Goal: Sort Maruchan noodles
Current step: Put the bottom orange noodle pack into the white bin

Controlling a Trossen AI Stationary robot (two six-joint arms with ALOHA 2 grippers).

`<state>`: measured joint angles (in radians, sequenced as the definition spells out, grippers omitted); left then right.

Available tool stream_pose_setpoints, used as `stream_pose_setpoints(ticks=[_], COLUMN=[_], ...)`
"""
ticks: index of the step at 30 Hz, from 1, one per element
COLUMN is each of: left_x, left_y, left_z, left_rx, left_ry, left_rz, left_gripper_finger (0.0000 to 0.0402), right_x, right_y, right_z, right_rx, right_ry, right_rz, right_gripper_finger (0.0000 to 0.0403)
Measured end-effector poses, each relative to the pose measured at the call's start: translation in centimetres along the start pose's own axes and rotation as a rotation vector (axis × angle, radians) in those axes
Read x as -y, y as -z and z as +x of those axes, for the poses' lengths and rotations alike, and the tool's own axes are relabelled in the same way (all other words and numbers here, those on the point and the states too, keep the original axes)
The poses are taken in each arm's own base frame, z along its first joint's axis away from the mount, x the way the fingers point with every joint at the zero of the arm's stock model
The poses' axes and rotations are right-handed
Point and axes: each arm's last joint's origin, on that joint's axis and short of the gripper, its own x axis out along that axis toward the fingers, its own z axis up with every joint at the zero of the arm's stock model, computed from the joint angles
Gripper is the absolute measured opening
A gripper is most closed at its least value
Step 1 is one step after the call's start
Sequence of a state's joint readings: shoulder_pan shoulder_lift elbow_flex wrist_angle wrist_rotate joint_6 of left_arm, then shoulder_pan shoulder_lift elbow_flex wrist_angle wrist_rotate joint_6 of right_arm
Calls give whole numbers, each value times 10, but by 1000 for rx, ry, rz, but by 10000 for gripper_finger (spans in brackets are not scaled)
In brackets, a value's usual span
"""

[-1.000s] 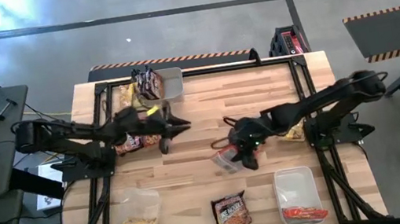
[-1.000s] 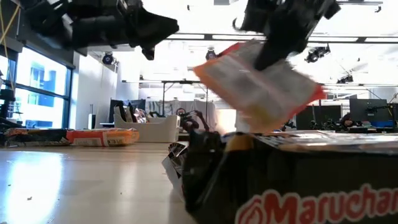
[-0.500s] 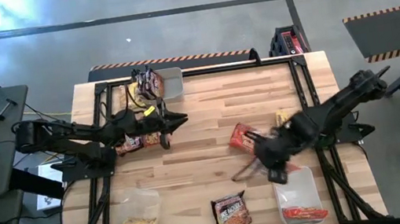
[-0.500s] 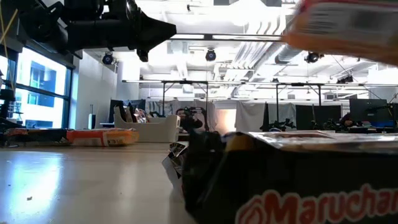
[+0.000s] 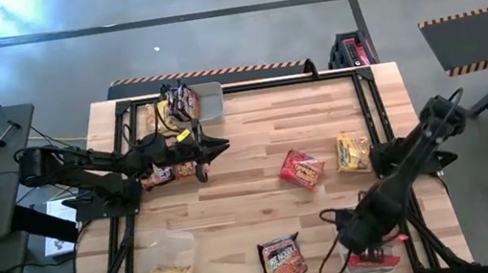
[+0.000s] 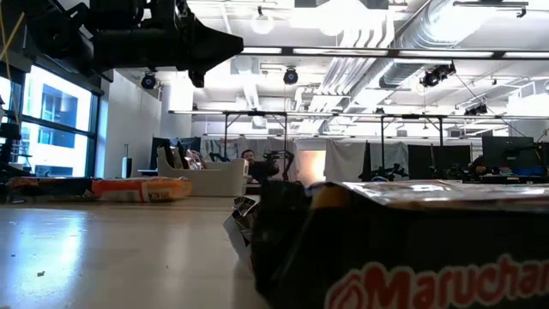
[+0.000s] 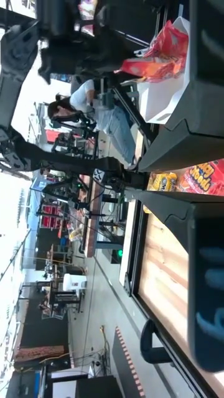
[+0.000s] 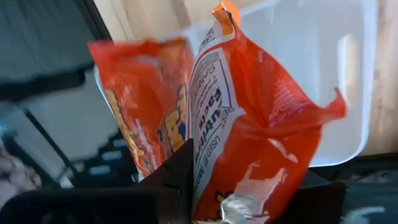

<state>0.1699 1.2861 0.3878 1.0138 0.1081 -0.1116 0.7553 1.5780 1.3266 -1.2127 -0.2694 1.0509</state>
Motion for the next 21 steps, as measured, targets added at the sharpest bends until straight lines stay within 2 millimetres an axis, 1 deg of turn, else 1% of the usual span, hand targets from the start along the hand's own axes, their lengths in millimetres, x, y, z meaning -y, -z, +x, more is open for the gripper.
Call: stream_pose_setpoints(ticks=[4, 8, 21], left_x=[0, 0, 0], left_y=[0, 0, 0], left_z=[0, 0, 0], left_rx=[0, 0, -5], left_ry=[0, 0, -1], left_rz=[0, 0, -1], left_gripper_finger=[51, 51, 51], right_x=[-6, -9, -14], right_y=[-8, -13, -22], right_z=[20, 32, 51], right_rx=[-107, -145, -155], right_ry=[14, 34, 58], right_rz=[-64, -114, -298], right_gripper_finger=[94, 94, 94])
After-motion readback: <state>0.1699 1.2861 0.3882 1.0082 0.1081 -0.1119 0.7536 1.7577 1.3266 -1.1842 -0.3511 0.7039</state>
